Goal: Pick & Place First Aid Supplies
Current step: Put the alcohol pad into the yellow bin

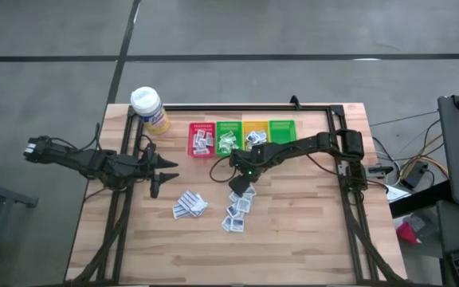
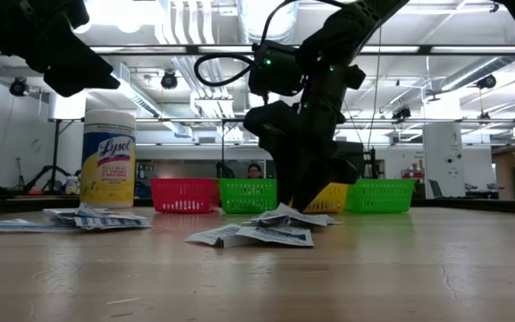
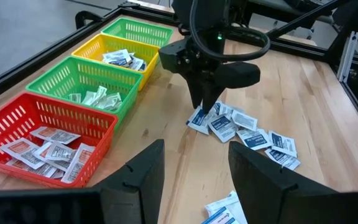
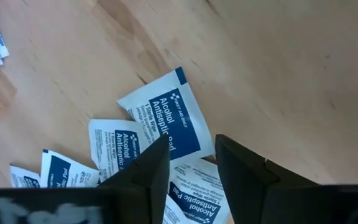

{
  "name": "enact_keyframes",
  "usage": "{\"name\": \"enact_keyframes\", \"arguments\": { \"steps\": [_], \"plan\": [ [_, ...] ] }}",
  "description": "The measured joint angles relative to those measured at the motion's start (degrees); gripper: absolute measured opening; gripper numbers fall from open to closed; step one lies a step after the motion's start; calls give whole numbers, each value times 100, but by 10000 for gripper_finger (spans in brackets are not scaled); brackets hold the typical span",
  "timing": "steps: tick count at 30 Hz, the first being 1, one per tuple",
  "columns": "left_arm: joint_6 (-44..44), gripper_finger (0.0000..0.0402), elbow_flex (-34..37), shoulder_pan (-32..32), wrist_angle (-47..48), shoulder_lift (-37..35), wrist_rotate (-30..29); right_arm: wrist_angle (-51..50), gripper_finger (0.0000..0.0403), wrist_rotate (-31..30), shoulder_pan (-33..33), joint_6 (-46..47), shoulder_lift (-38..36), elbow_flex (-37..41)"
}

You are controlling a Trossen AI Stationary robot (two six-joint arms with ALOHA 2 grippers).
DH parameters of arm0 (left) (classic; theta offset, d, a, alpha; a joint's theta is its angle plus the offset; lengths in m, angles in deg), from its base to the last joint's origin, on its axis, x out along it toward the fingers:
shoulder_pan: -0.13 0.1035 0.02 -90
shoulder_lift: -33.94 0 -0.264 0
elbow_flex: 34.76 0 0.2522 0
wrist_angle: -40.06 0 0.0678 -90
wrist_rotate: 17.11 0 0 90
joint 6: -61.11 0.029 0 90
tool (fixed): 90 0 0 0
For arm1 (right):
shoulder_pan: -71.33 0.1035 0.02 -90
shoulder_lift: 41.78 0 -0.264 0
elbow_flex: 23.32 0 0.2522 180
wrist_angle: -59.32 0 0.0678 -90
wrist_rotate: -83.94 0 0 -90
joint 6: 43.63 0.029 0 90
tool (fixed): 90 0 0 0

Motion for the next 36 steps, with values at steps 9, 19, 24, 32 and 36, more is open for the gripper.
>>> {"name": "enact_keyframes", "arguments": {
  "steps": [9, 19, 24, 32, 36],
  "plan": [
    [35, 172, 0, -1, 0, 0, -20, -1, 85, 68, 0, -20, 0, 13],
    [39, 172, 0, 0, 1, 0, -19, 237, 46, 56, 0, -24, 0, 31],
    [42, 172, 0, 0, 1, 0, -21, 264, 27, -63, 2, -69, 0, 53],
    [44, 172, 0, 0, 1, 0, -19, 259, 8, -84, -1, -258, 0, 59],
    [50, 172, 0, 0, 1, 0, -21, 251, 8, -85, -11, -318, 0, 59]
  ]
}}
